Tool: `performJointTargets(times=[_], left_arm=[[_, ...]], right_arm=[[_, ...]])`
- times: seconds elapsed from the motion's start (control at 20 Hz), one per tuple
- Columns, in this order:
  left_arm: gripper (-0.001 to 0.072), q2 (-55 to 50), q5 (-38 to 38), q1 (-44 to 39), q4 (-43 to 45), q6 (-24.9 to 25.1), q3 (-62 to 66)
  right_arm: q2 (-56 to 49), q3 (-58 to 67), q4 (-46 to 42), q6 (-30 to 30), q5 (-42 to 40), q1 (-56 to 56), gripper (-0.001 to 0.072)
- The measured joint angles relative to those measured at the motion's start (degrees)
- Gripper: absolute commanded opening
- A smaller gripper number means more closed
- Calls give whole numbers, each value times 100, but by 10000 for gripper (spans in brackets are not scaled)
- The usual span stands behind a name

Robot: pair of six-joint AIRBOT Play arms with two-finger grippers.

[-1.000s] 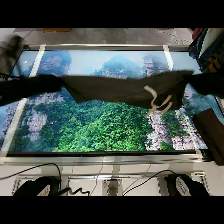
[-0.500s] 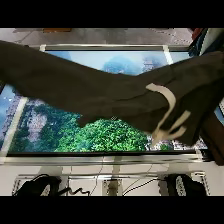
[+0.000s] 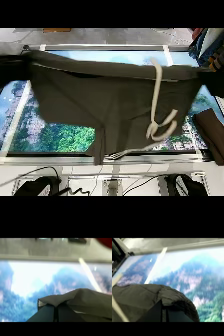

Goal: Fold the clothes and pants, and hang the long-sleeved shirts on hangers.

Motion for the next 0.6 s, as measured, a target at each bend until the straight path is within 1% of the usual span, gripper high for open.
performJointTargets(times=[0.2, 0.3, 0.4, 0.5, 0.6], left_arm=[[8, -1679, 376, -151, -188, 42, -2], [8, -2260, 514, -267, -273, 63, -2], [8, -2621, 511, -356, -350, 72, -2], [8, -2793, 293, -409, -393, 83, -2], [8, -2839, -201, -435, -420, 83, 0]], right_arm=[[-1272, -721, -55, -15, -625, 133, 26], [-1816, -866, -50, -212, -901, 249, 26], [-2199, -940, -146, -446, -1078, 354, 25], [-2413, -984, -431, -586, -1178, 413, 25], [-2522, -1003, -857, -667, -1207, 448, 25]])
